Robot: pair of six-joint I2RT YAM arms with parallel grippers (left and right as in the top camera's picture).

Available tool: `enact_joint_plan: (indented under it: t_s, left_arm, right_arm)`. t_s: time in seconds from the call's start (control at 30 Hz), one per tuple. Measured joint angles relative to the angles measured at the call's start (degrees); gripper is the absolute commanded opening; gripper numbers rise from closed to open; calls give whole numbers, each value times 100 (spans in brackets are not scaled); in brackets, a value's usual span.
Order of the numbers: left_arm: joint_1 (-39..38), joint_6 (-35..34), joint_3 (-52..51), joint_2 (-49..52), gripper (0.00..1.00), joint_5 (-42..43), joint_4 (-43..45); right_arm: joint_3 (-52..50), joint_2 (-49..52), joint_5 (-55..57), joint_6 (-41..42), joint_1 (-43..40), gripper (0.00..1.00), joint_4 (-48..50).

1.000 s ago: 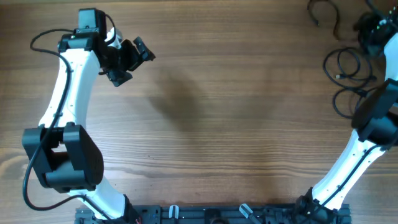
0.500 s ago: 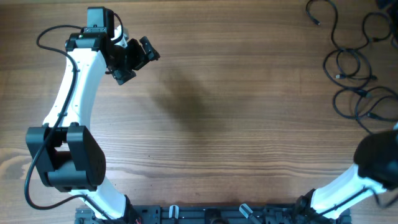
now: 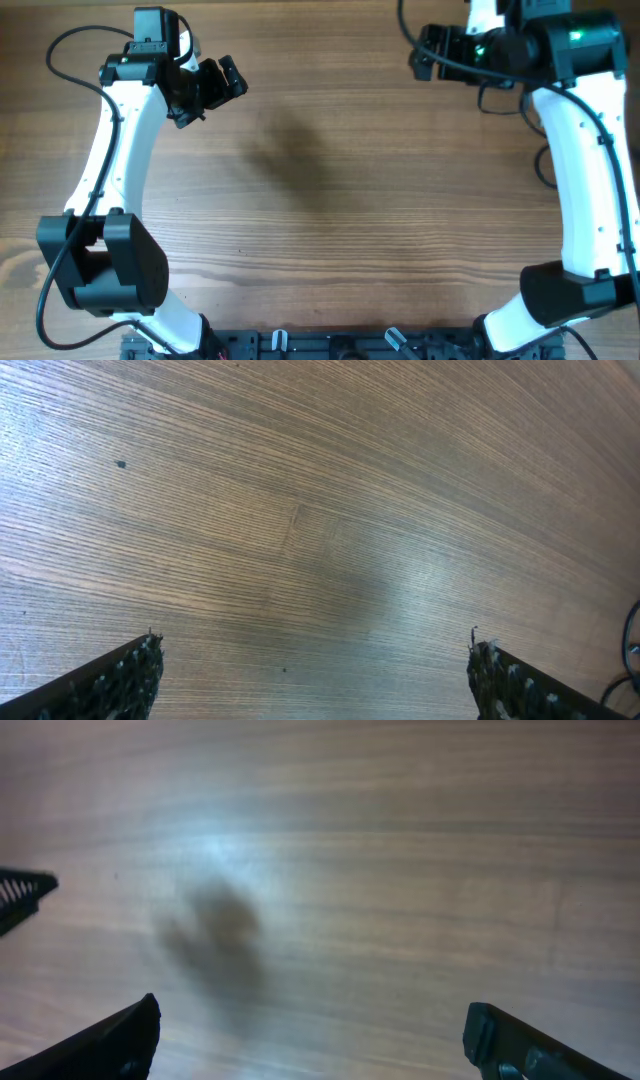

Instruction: Untangle cables

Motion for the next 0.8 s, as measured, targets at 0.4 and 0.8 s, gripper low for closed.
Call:
enact_joint_plan:
  t_s: [0.4,0.8]
  left_arm:
    - [0,2,0,0,100,0,0]
    - [0,17,0,0,100,0,0]
  right_arm:
    - [0,-61,109,28,39,100,-299]
    - [-120,-358,501,-890,39,100,184]
